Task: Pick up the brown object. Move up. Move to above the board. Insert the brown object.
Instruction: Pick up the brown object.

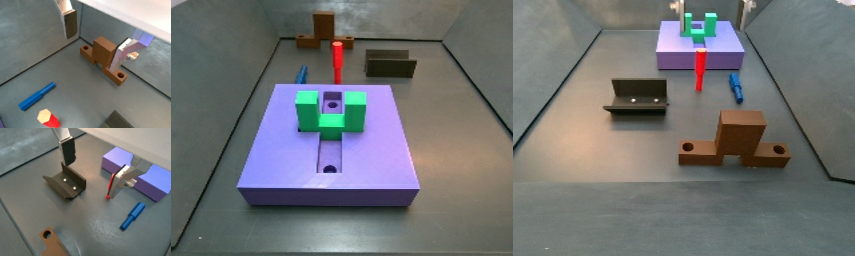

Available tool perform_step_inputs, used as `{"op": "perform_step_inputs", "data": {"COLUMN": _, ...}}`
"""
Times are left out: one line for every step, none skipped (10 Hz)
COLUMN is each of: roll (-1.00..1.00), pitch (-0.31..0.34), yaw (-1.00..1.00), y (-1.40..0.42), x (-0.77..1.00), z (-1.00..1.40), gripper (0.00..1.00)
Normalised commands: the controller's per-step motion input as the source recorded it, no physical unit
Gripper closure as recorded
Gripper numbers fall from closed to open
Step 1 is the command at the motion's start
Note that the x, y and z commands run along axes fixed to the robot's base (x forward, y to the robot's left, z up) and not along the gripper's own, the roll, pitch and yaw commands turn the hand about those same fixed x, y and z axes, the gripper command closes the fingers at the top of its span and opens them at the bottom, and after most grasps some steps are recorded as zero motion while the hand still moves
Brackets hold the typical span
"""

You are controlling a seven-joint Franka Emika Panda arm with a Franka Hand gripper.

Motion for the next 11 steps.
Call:
{"op": "perform_step_inputs", "data": {"roll": -0.03, "pitch": 0.017, "yaw": -0.03, "y": 0.80, "x": -0.04, "z": -0.07, "gripper": 0.00}}
{"op": "perform_step_inputs", "data": {"roll": -0.07, "pitch": 0.057, "yaw": 0.00, "y": 0.99, "x": -0.07, "z": -0.15, "gripper": 0.00}}
{"op": "perform_step_inputs", "data": {"roll": -0.07, "pitch": 0.086, "yaw": 0.00, "y": 1.00, "x": -0.01, "z": -0.17, "gripper": 0.00}}
{"op": "perform_step_inputs", "data": {"roll": -0.06, "pitch": 0.069, "yaw": 0.00, "y": 1.00, "x": -0.04, "z": -0.21, "gripper": 0.00}}
{"op": "perform_step_inputs", "data": {"roll": -0.03, "pitch": 0.031, "yaw": 0.00, "y": 0.97, "x": -0.09, "z": -0.24, "gripper": 0.00}}
{"op": "perform_step_inputs", "data": {"roll": -0.02, "pitch": 0.014, "yaw": 0.00, "y": 0.88, "x": -0.10, "z": -0.25, "gripper": 0.00}}
{"op": "perform_step_inputs", "data": {"roll": -0.05, "pitch": 0.000, "yaw": -0.01, "y": 0.87, "x": -0.19, "z": -0.23, "gripper": 0.00}}
{"op": "perform_step_inputs", "data": {"roll": -0.07, "pitch": 0.000, "yaw": -0.07, "y": 0.78, "x": -0.18, "z": -0.23, "gripper": 0.00}}
{"op": "perform_step_inputs", "data": {"roll": -0.21, "pitch": 0.000, "yaw": -0.09, "y": 0.73, "x": -0.17, "z": -0.24, "gripper": 0.00}}
{"op": "perform_step_inputs", "data": {"roll": -0.33, "pitch": -0.121, "yaw": -0.16, "y": 0.43, "x": -0.20, "z": -0.21, "gripper": 0.00}}
{"op": "perform_step_inputs", "data": {"roll": -0.30, "pitch": -0.164, "yaw": -0.19, "y": 0.12, "x": -0.05, "z": -0.27, "gripper": 0.00}}
